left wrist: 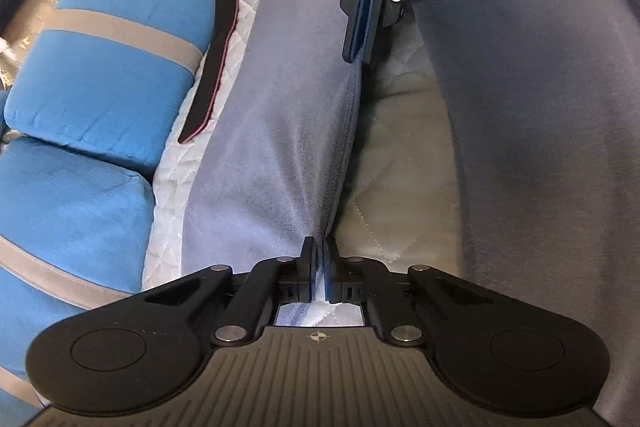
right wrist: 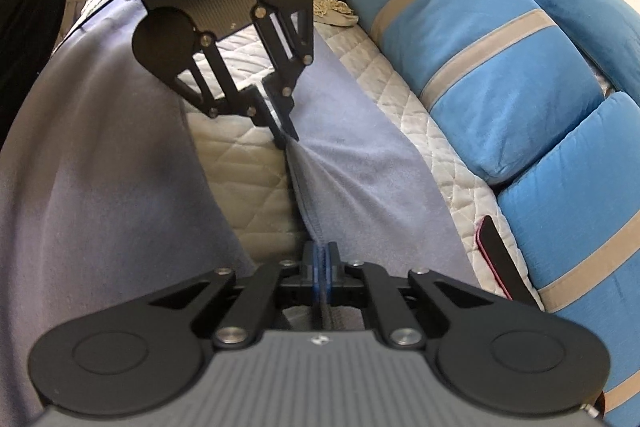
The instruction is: Fold clothes
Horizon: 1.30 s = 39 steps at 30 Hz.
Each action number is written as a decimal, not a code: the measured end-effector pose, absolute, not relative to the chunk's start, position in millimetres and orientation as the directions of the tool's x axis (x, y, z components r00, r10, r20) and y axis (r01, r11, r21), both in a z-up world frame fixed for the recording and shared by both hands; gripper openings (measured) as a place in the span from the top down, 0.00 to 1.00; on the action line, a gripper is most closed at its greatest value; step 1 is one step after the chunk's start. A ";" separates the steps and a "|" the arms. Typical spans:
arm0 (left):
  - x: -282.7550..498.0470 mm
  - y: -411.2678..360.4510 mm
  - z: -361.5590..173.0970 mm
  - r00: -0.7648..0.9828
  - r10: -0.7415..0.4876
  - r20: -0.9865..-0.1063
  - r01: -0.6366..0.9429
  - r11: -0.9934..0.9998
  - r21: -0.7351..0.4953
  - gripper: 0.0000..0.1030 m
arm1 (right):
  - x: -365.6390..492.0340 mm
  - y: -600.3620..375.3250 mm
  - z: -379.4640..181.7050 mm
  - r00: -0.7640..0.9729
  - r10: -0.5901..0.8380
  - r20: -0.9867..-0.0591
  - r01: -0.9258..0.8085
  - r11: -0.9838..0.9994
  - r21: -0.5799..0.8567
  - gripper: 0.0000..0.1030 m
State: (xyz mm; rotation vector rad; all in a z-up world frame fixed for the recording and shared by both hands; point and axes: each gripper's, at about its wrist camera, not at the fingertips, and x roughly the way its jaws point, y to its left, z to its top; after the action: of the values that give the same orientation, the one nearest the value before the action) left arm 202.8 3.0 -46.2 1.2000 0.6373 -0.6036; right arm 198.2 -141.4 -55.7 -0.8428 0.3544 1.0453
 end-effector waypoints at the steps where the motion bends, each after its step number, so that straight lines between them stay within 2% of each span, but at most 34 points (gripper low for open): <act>1: 201.9 3.6 -45.7 0.682 -0.088 -0.726 0.721 0.252 0.646 0.97 | 197.3 -140.7 -57.3 0.485 0.611 -0.626 -0.865 0.229 -0.446 1.00; 8: 200.1 9.3 -49.6 0.694 -0.103 -0.713 0.706 0.294 0.644 0.93 | 196.0 -129.8 -70.7 0.484 0.562 -0.671 -0.867 0.204 -0.454 1.00; 9: 199.5 11.2 -49.7 0.700 -0.107 -0.706 0.700 0.299 0.648 0.87 | 197.8 -128.5 -70.6 0.483 0.555 -0.678 -0.870 0.214 -0.444 0.93; 10: 199.5 14.0 -48.5 0.714 -0.106 -0.692 0.684 0.314 0.658 0.81 | 200.6 -127.9 -69.6 0.483 0.550 -0.681 -0.872 0.231 -0.432 0.82; 12: 200.2 21.5 -43.4 0.749 -0.096 -0.656 0.640 0.361 0.678 0.48 | 206.9 -129.4 -65.0 0.477 0.552 -0.684 -0.879 0.273 -0.392 0.69; 13: 200.5 26.7 -39.0 0.757 -0.092 -0.646 0.625 0.387 0.678 0.39 | 209.8 -131.1 -61.9 0.473 0.557 -0.683 -0.881 0.296 -0.368 0.64; 14: 200.2 33.4 -33.9 0.763 -0.091 -0.640 0.613 0.416 0.672 0.26 | 211.4 -133.3 -58.4 0.471 0.566 -0.677 -0.882 0.317 -0.349 0.52; 15: 199.4 40.1 -28.8 0.768 -0.090 -0.634 0.601 0.442 0.665 0.24 | 212.0 -135.5 -55.0 0.470 0.575 -0.669 -0.882 0.334 -0.333 0.36; 16: 198.3 47.3 -24.2 0.772 -0.085 -0.630 0.590 0.467 0.659 0.24 | 212.3 -137.8 -51.8 0.472 0.584 -0.661 -0.880 0.350 -0.321 0.29; 17: 197.5 55.9 -20.0 0.776 -0.076 -0.626 0.575 0.494 0.652 0.24 | 212.3 -140.2 -48.7 0.478 0.590 -0.651 -0.877 0.365 -0.313 0.23; 19: 195.7 74.4 -11.8 0.781 -0.058 -0.622 0.544 0.552 0.632 0.24 | 212.3 -145.1 -42.7 0.488 0.602 -0.631 -0.870 0.394 -0.296 0.19; 21: 192.5 94.7 -3.1 0.781 -0.047 -0.623 0.517 0.608 0.602 0.23 | 212.0 -151.3 -37.3 0.510 0.609 -0.608 -0.856 0.427 -0.290 0.06; 23: 188.8 116.1 7.1 0.773 -0.043 -0.633 0.496 0.664 0.560 0.23 | 214.4 -160.4 -30.8 0.527 0.615 -0.587 -0.844 0.460 -0.276 0.00; 27: 183.2 163.1 32.7 0.762 -0.053 -0.645 0.439 0.775 0.454 0.23 | 226.6 -187.3 -17.3 0.549 0.605 -0.577 -0.813 0.546 -0.203 0.00; 31: 181.0 208.1 56.3 0.739 -0.065 -0.671 0.368 0.873 0.321 0.22 | 248.6 -225.6 -9.9 0.519 0.597 -0.612 -0.758 0.653 -0.007 0.00; 33: 180.9 227.3 67.5 0.717 -0.097 -0.690 0.355 0.903 0.242 0.13 | 257.0 -249.3 -8.0 0.508 0.607 -0.611 -0.711 0.696 0.100 0.00; 39: 184.6 260.7 80.5 0.713 -0.098 -0.694 0.297 0.939 0.172 0.10 | 280.5 -304.5 -9.9 0.459 0.614 -0.642 -0.563 0.760 0.323 0.00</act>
State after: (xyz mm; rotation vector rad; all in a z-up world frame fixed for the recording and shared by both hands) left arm 184.6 260.7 80.5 0.2820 0.7475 -0.2219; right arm 280.5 -304.5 -9.9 0.0677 0.8188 0.7252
